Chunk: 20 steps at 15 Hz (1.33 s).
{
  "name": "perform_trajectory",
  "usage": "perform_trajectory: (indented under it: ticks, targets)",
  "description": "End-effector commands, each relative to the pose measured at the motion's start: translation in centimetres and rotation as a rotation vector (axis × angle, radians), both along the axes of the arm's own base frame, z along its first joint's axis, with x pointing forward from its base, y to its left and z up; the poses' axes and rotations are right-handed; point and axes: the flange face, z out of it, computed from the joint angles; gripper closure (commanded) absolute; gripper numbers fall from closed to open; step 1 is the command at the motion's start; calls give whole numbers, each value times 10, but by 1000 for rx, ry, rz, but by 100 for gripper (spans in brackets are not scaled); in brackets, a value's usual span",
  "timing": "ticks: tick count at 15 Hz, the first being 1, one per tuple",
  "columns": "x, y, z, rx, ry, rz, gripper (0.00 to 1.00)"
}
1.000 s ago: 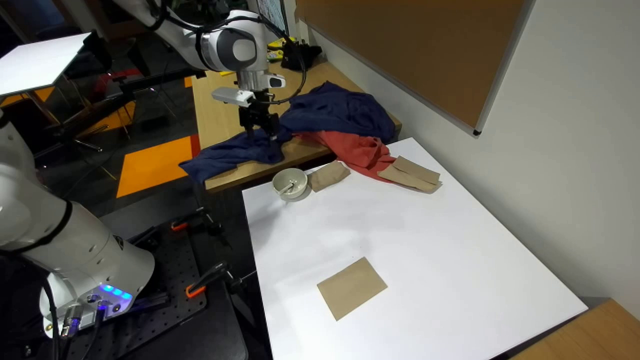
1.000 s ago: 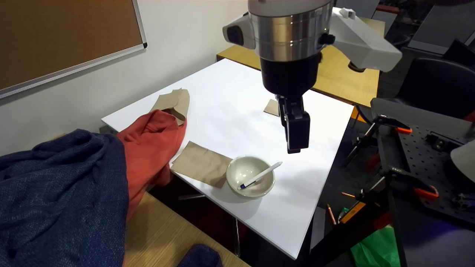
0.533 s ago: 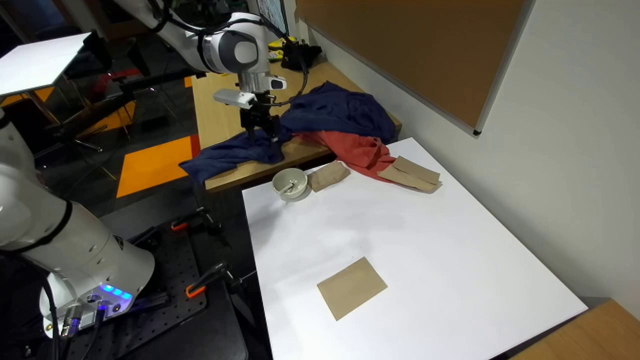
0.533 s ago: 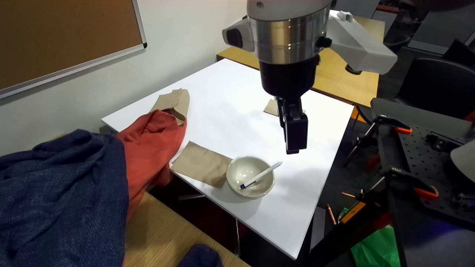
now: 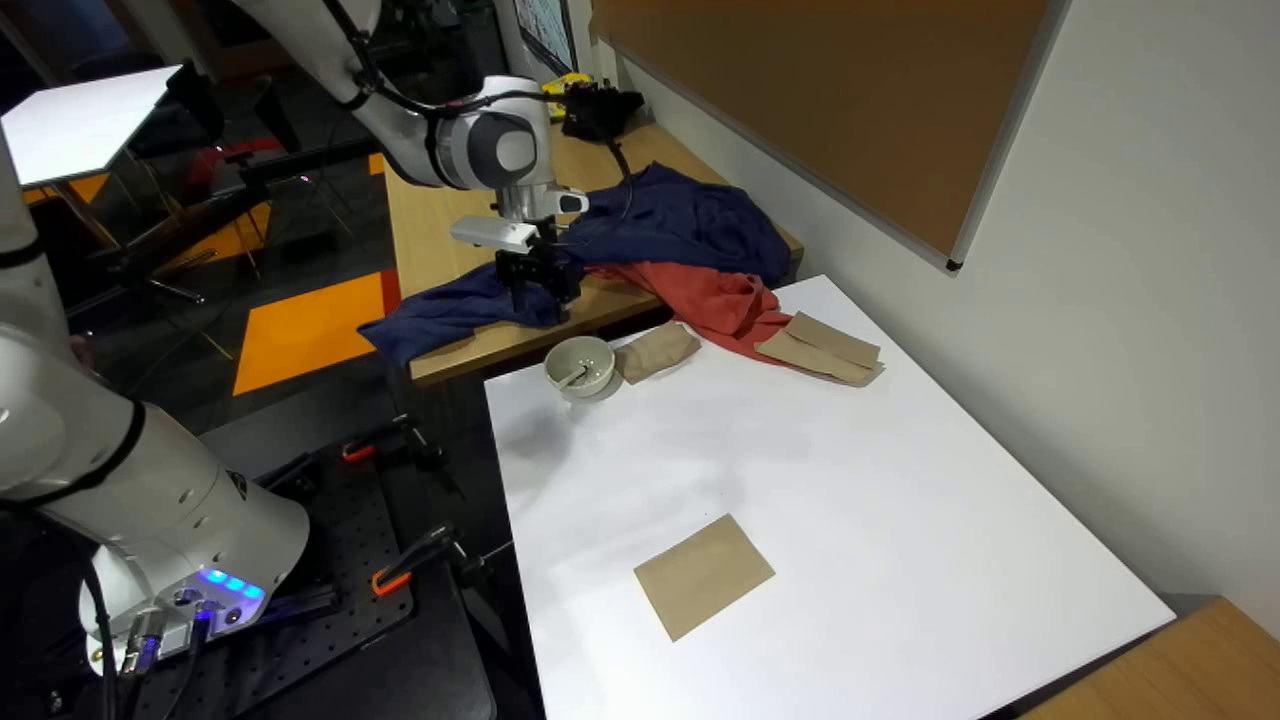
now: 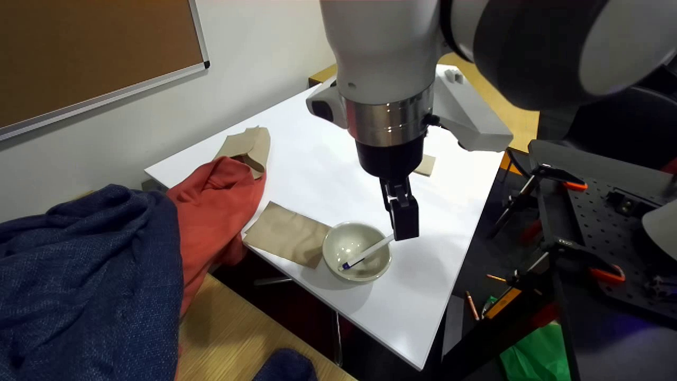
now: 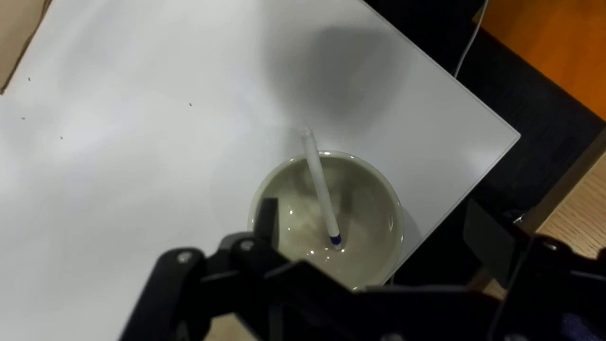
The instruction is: Remove the marker from the bowl
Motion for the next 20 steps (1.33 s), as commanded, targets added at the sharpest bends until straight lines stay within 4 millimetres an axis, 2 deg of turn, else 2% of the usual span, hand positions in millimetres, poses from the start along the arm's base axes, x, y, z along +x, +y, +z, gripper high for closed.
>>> perform_trajectory:
  ticks: [1,5,6,9,10,11,15,20]
  targets:
    - [12,6,-20,29,4,61,0]
    - [17,6,-36,42,25,92,0]
    - [19,5,-39,42,30,100,6]
    - [25,4,-49,39,43,116,35]
    - [27,4,-52,37,46,118,40]
    - [29,3,-55,37,49,123,42]
    - [37,-5,-71,32,66,109,36]
    - [42,-14,-94,27,93,100,47]
